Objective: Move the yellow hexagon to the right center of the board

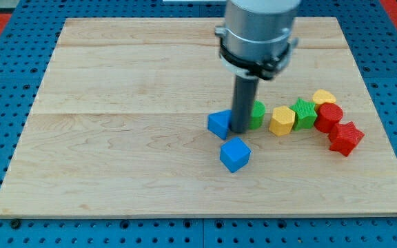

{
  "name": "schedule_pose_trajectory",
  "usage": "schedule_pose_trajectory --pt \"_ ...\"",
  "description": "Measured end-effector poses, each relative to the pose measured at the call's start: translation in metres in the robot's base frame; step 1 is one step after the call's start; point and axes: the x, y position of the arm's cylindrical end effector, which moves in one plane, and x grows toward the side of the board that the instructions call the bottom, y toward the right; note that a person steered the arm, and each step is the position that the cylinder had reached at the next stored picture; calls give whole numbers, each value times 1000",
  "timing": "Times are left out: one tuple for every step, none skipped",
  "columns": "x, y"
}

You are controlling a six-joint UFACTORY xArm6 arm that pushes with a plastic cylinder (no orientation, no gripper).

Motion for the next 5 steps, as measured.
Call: schedule_pose_trajectory --pt "-38 -74" --pt "-21 -45" --pt "11 -13" --pt "16 -39" --pt "16 -80"
